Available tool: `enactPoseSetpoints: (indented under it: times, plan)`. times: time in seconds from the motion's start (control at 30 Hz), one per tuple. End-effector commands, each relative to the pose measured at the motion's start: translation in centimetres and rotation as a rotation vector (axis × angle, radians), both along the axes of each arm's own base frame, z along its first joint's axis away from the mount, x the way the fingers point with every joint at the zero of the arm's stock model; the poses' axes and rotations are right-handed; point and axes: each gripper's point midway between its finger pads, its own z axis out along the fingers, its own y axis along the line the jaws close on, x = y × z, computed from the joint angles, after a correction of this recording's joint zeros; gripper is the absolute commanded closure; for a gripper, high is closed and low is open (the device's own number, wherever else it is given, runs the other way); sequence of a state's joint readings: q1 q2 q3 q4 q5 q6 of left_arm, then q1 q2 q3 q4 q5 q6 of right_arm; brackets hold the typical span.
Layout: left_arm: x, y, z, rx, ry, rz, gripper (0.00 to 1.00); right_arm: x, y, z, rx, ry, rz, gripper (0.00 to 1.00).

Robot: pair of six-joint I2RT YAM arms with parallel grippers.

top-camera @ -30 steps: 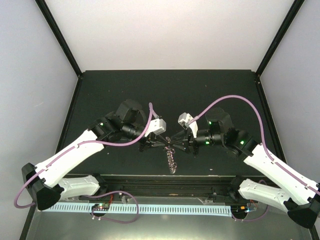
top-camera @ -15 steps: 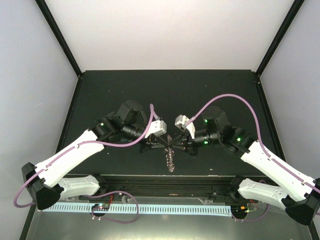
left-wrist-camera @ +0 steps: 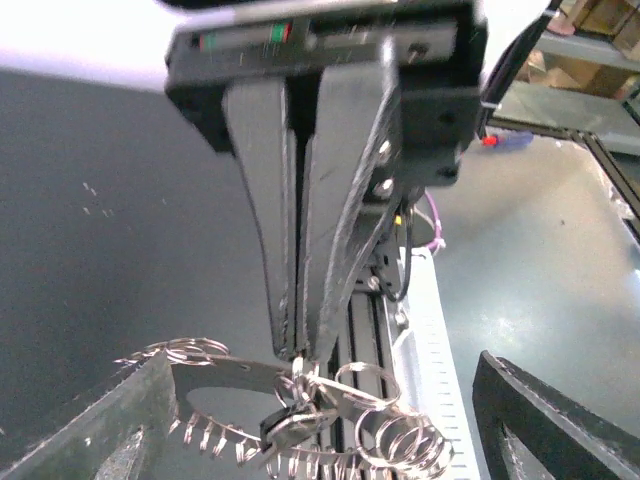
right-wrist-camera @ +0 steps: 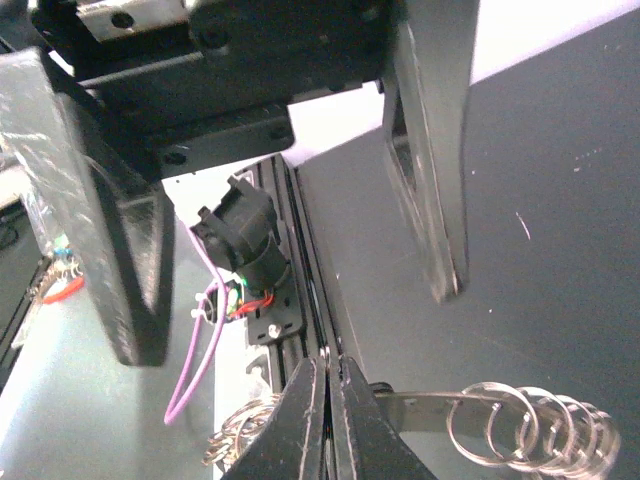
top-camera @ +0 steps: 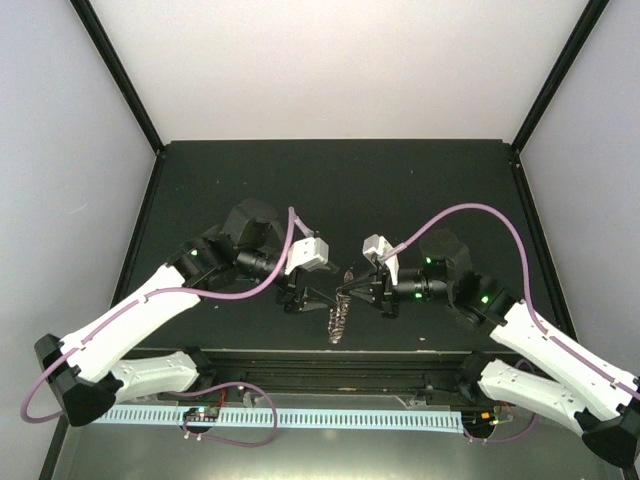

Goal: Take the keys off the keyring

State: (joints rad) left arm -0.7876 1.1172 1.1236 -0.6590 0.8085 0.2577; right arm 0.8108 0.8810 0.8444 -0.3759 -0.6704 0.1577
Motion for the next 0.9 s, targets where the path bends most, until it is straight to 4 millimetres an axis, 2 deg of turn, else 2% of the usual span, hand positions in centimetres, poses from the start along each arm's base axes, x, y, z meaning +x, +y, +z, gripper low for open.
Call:
enactPoseSetpoints:
  times: [0.0, 0.17, 0.33, 0.5, 0.6, 0.73, 0.87]
  plan:
    - [0.1, 0.7, 4.5, -0.141, -0.128, 0.039, 0.16, 0.8, 0.1, 4.1, 0.213, -0.1, -0.053, 0.99]
    - [0.6, 1.6, 6.7, -0.245, -0.138, 0.066, 0.18, 0.8, -0.3, 6.3, 0.37, -0.187, -0.073, 0.99]
    - [0.7, 1.5, 6.7, -0.265, -0.107, 0.054, 0.32, 0.4, -1.5, 8.8, 0.547, -0.26, -0.104, 0.99]
    - [0.9, 1.1, 6.3, -0.264, -0.096, 0.047, 0.55, 0.9, -2.3, 10.0, 0.616, -0.295, -0.16, 0.99]
    - [1.2, 1.0, 6.2, -0.265, -0.095, 0.056, 0.61, 1.3, -2.6, 10.3, 0.632, -0.303, -0.186, 0.99]
    - [1.6, 0.9, 6.0, -0.268, -0.104, 0.08, 0.63, 1.6, -2.7, 10.4, 0.636, -0.303, -0.208, 0.99]
    - [1.3, 0.4, 5.9, -0.271, -0.093, 0.068, 0.53, 1.8, -2.7, 10.2, 0.63, -0.298, -0.219, 0.99]
